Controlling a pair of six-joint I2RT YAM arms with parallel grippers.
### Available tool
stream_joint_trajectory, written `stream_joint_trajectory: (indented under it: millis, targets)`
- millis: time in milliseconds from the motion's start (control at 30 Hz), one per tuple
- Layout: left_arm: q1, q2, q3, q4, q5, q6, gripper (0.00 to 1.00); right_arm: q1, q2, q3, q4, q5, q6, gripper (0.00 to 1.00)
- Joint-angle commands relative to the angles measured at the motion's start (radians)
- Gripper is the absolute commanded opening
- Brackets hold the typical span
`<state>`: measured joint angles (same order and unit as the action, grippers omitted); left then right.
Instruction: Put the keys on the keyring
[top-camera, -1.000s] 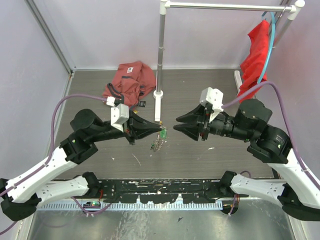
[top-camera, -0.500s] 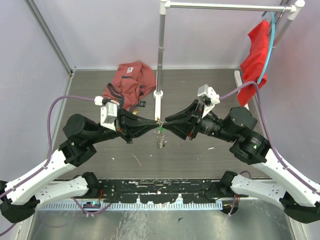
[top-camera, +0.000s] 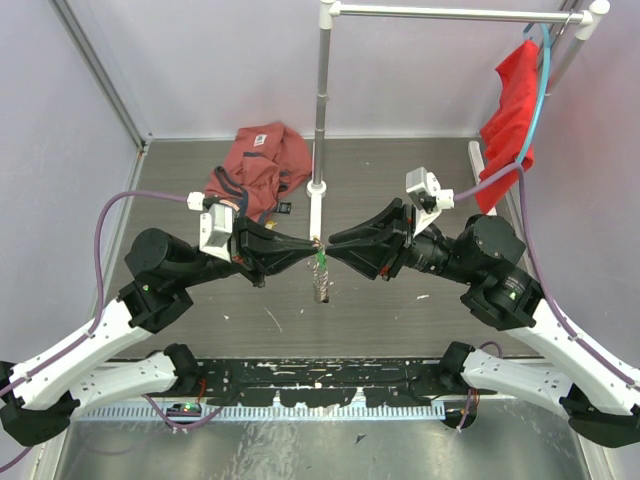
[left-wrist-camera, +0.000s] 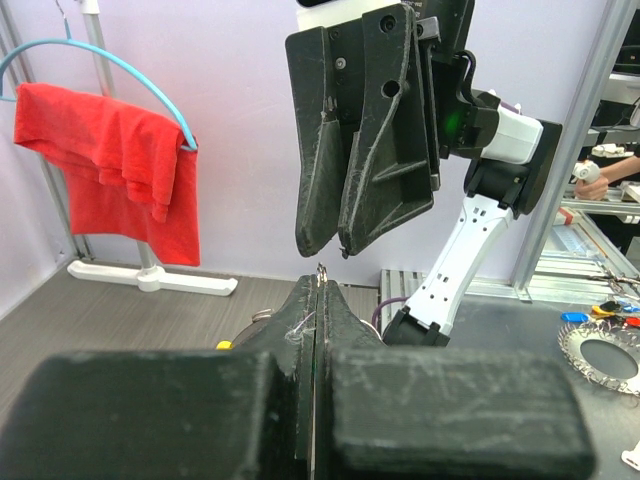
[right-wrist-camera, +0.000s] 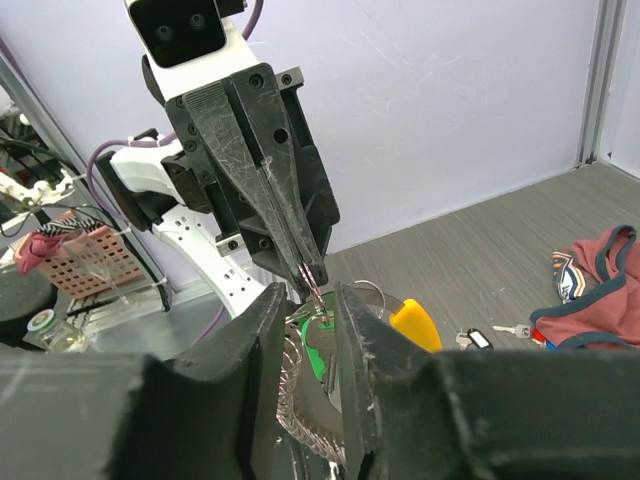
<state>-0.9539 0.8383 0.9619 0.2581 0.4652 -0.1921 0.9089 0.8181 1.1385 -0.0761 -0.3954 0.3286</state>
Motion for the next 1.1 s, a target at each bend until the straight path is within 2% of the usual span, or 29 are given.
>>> stream_joint_trajectory:
  millis: [0,333,400,500,600,700,800,933,1067]
  targets:
    - [-0.004,-0.012,-0.003,0.067,0.009,-0.006,0.00,0.005,0.002,0.006,0.046,-0.027,0.003,0.34]
    - [-0.003,-0.012,0.000,0.069,0.018,-0.006,0.00,0.005,0.022,0.007,0.038,-0.059,-0.001,0.32]
    - [-0.005,-0.010,0.000,0.070,0.018,-0.006,0.00,0.005,0.023,0.007,0.040,-0.064,0.000,0.26]
    - [-0.004,-0.009,-0.001,0.072,0.016,-0.006,0.00,0.005,0.020,0.009,0.037,-0.066,-0.004,0.12]
    - [-0.004,-0.009,-0.003,0.072,0.014,-0.006,0.00,0.005,0.014,0.010,0.028,-0.061,-0.006,0.12]
    - [-0.004,-0.010,-0.004,0.070,0.013,-0.005,0.00,0.006,0.009,0.009,0.021,-0.057,-0.008,0.20]
    - [-0.004,-0.012,-0.005,0.070,0.010,-0.003,0.00,0.005,0.005,0.008,0.017,-0.056,-0.008,0.21]
    - [-0.004,-0.010,-0.003,0.070,0.010,-0.004,0.00,0.006,0.005,0.011,0.014,-0.062,-0.008,0.19]
    - [-0.004,-0.012,-0.003,0.068,0.008,-0.002,0.00,0.006,0.004,0.009,0.012,-0.063,-0.010,0.11]
